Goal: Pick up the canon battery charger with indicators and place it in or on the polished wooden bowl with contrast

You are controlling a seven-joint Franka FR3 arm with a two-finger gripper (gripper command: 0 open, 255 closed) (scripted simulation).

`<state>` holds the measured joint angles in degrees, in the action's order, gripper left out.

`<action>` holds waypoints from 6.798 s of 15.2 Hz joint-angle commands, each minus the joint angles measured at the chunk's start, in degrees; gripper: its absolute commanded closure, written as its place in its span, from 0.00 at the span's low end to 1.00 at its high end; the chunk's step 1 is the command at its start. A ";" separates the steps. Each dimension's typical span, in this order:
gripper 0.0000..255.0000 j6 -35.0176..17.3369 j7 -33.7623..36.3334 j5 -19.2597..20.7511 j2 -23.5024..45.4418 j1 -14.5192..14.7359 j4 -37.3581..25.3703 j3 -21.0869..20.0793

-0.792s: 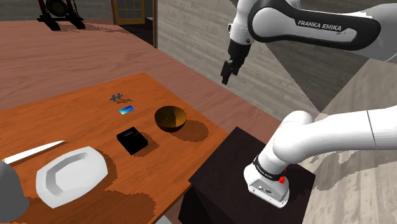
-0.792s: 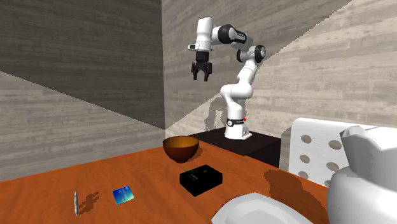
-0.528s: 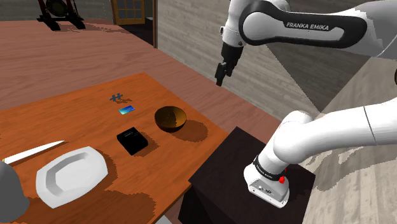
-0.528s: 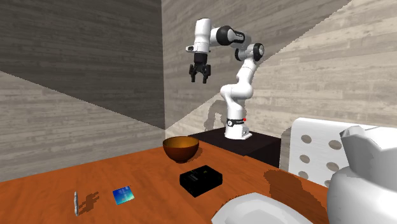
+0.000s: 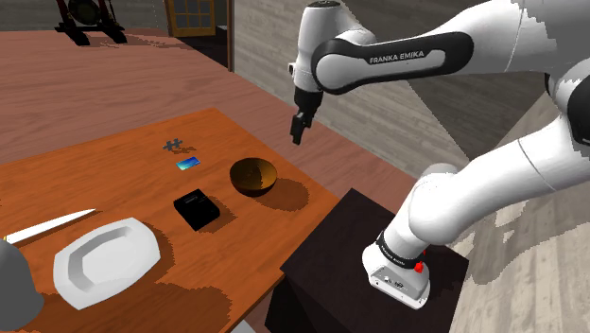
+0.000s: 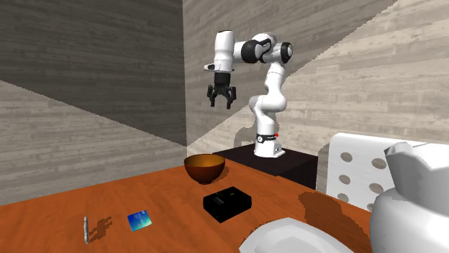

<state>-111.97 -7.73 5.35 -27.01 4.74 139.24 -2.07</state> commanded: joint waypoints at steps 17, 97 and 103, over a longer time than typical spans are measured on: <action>0.00 -18.98 -9.20 2.36 35.47 7.06 -13.72 -5.56; 1.00 -13.14 -29.77 0.45 27.48 2.49 -11.32 -5.09; 1.00 -15.25 -37.15 0.69 22.42 -1.19 -4.81 -1.12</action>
<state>-126.27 -43.96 5.92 -4.18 4.00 133.20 -3.69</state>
